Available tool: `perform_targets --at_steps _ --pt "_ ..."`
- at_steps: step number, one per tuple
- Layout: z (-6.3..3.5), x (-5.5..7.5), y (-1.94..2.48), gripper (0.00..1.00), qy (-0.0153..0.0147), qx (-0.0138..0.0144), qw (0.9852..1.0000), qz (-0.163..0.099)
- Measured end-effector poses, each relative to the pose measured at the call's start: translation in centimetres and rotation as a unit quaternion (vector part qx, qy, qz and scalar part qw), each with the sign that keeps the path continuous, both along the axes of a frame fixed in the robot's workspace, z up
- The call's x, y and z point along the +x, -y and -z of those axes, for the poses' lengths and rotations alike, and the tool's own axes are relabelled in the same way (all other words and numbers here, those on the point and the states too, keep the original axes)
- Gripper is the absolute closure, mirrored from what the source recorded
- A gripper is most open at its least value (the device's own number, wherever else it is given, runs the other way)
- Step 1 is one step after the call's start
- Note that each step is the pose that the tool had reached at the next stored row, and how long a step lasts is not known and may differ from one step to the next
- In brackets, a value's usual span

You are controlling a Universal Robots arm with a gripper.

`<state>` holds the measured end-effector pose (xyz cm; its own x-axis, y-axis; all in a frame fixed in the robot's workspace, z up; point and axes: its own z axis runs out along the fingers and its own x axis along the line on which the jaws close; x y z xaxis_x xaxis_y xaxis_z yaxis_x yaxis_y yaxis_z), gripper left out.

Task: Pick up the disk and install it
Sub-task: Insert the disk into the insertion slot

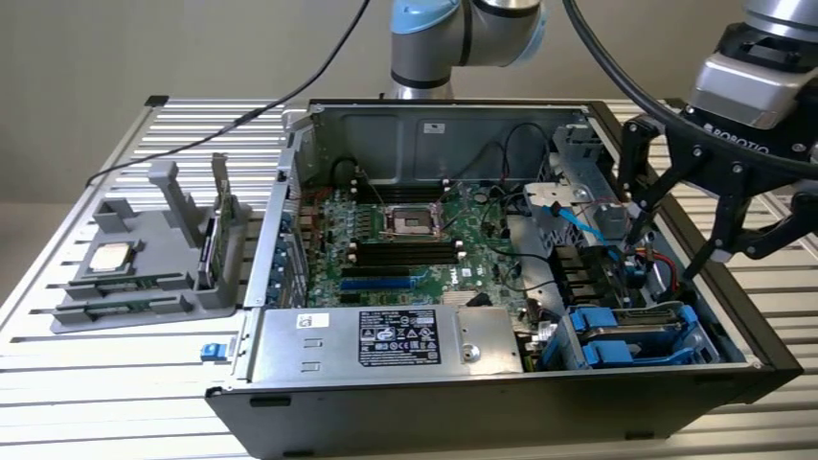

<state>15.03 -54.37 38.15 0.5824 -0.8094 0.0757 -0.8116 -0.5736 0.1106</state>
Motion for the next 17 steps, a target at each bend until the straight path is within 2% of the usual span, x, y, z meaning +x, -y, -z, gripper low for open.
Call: perform_targets --at_steps 5,9,17 --pt "0.39 -0.04 -0.1 0.45 0.0022 -0.0001 0.9995 -0.032" --pt "0.6 -0.06 -0.26 0.45 0.0027 -0.0001 0.9985 -0.054" --pt "1.02 -0.15 -0.63 0.45 0.0036 -0.0001 0.998 -0.063"
